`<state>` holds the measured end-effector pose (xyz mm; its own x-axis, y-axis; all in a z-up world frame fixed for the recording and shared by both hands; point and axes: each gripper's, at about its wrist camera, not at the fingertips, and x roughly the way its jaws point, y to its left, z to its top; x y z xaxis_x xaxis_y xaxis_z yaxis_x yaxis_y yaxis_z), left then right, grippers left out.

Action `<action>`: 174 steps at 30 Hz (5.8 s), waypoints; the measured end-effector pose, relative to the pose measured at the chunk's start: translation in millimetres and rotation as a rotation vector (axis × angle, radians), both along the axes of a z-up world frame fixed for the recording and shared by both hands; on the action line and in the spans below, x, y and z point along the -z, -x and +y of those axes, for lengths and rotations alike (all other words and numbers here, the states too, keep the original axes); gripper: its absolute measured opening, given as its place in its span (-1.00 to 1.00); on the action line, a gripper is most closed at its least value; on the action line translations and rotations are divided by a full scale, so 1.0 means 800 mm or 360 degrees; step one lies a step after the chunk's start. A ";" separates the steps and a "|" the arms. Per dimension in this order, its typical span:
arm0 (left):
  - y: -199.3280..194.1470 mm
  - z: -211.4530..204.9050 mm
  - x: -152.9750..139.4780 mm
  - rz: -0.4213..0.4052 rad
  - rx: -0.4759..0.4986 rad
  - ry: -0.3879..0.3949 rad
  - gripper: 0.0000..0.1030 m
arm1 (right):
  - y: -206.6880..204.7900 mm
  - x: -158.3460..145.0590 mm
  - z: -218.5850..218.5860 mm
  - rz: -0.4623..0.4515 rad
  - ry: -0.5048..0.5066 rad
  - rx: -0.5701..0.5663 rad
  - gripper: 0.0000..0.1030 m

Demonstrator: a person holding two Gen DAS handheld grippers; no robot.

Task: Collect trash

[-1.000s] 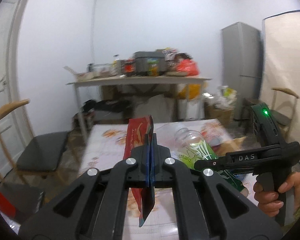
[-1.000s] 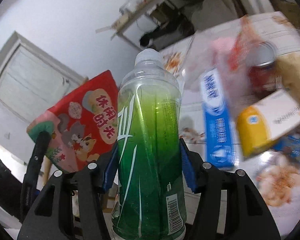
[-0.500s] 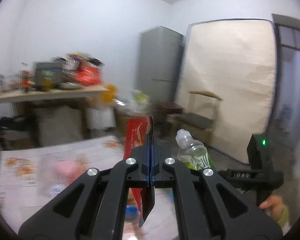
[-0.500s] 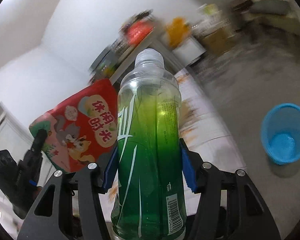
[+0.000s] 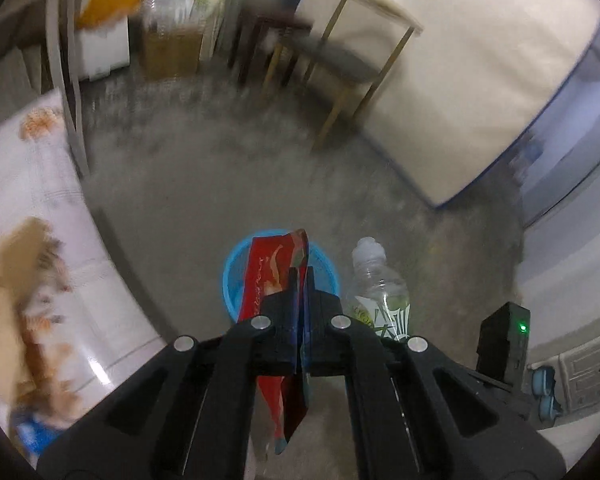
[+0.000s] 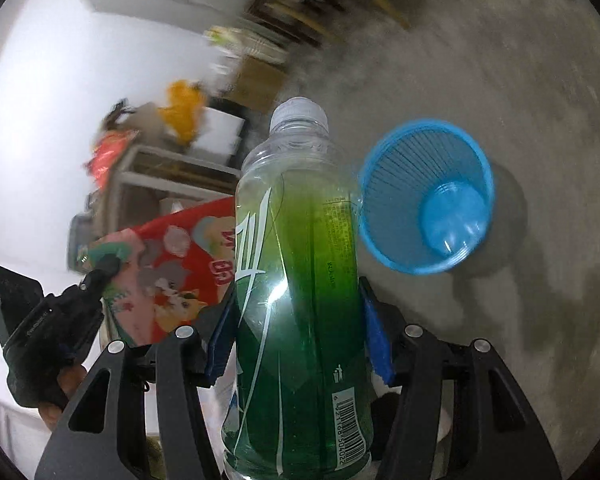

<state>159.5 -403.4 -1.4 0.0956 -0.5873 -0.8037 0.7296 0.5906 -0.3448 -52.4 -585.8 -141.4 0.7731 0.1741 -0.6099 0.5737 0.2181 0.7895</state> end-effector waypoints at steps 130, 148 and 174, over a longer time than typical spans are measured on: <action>-0.135 0.482 -0.093 -0.0312 -0.0919 0.0420 -0.28 | -0.283 0.128 -0.061 0.0177 0.0284 -0.0203 -0.95; -0.063 0.506 -0.103 -0.0299 -0.0880 0.0604 -0.28 | -0.024 0.185 -0.046 0.0394 -0.0101 0.0450 -0.95; -0.035 0.547 -0.087 -0.0319 -0.0969 0.0557 -0.23 | -0.223 0.203 0.001 0.0916 0.0602 -0.0290 -0.74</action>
